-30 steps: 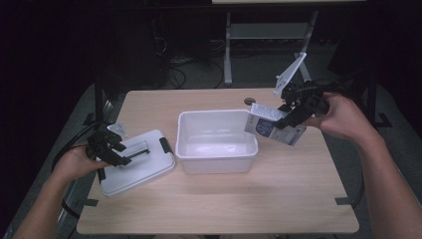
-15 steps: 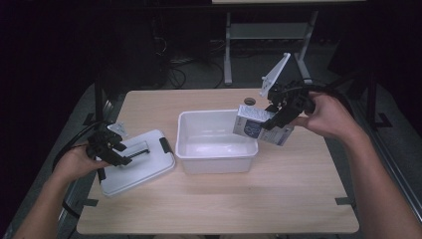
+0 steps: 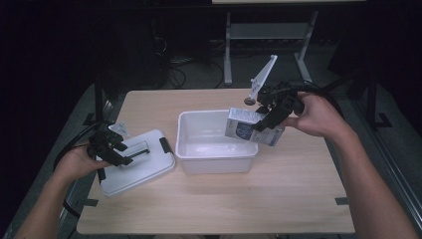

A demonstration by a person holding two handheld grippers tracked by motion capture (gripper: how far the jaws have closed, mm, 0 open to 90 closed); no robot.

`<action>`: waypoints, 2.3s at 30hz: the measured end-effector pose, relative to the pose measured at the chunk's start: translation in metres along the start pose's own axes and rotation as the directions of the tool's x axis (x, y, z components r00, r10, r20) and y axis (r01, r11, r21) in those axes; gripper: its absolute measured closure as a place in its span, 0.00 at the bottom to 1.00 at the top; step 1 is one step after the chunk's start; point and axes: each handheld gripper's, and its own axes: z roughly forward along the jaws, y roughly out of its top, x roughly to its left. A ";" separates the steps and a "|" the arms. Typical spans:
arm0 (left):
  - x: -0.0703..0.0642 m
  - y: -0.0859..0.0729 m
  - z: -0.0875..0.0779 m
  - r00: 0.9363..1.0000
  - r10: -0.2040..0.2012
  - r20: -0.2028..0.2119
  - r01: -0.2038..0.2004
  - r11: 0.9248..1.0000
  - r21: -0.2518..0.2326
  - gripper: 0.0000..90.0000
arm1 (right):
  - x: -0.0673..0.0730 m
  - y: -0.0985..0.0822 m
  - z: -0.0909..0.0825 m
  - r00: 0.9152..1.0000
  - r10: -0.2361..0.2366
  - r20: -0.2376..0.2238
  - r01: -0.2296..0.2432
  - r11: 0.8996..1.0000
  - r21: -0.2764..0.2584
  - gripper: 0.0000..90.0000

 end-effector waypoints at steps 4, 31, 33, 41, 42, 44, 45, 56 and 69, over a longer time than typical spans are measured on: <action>0.000 0.000 0.000 1.000 -0.003 0.001 0.003 1.000 -0.002 0.46 | 0.001 0.004 0.001 1.000 -0.008 -0.005 0.008 1.000 -0.005 0.61; 0.001 0.000 -0.002 1.000 -0.003 0.000 0.003 1.000 -0.004 0.46 | 0.001 0.025 0.020 0.998 -0.048 -0.035 0.048 0.999 -0.019 0.61; 0.001 0.000 -0.002 1.000 -0.002 0.000 0.002 1.000 -0.004 0.46 | 0.000 0.026 0.022 0.998 -0.054 -0.039 0.053 0.998 -0.017 0.61; 0.001 -0.003 -0.001 1.000 -0.009 0.000 0.009 1.000 -0.004 0.46 | 0.000 0.032 0.033 0.996 -0.072 -0.047 0.071 0.997 -0.013 0.61; 0.001 -0.003 -0.001 1.000 -0.010 0.001 0.010 1.000 -0.004 0.46 | 0.000 0.033 0.035 0.996 -0.075 -0.046 0.075 0.997 -0.013 0.61; 0.001 -0.003 -0.002 1.000 -0.011 0.000 0.011 1.000 -0.007 0.46 | 0.000 0.034 0.037 0.996 -0.073 -0.051 0.073 0.997 -0.012 0.61; 0.001 -0.003 -0.002 1.000 -0.010 0.000 0.010 1.000 -0.004 0.46 | 0.000 0.035 0.039 0.996 -0.072 -0.052 0.072 0.997 -0.011 0.61; 0.001 -0.005 -0.001 1.000 -0.013 0.000 0.013 1.000 -0.004 0.46 | -0.001 0.041 0.055 0.993 -0.094 -0.069 0.094 0.996 0.002 0.61; 0.001 -0.007 -0.001 1.000 -0.015 0.001 0.015 1.000 -0.005 0.45 | -0.001 0.041 0.074 0.991 -0.099 -0.092 0.100 0.995 0.005 0.61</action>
